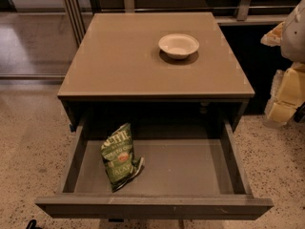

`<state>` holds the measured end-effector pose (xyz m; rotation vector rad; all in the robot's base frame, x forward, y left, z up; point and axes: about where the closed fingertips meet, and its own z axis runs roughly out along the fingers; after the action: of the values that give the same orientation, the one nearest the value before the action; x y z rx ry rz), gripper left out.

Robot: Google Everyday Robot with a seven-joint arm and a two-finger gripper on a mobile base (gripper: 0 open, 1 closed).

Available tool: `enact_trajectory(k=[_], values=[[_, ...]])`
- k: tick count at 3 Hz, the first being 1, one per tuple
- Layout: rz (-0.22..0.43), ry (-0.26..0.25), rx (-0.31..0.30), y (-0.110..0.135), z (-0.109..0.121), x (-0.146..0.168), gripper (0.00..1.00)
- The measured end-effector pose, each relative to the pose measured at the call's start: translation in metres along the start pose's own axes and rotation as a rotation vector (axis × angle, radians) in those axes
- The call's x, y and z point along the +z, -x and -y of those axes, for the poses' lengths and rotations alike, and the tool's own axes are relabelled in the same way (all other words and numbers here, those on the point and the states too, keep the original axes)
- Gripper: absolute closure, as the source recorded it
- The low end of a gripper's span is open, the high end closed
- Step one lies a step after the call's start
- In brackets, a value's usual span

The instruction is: Pick green jalapeno chip bag from top drawer and place on counter

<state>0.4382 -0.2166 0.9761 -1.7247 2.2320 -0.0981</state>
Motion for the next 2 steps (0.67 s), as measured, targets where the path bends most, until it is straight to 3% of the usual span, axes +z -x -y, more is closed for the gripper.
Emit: enact_trajectory(k=[1, 2], values=[[0.012, -0.016, 0.004, 0.003, 0.002, -0.002, 0.00], [0.089, -0.053, 0.072, 0.016, 0.004, 0.005, 0.00]])
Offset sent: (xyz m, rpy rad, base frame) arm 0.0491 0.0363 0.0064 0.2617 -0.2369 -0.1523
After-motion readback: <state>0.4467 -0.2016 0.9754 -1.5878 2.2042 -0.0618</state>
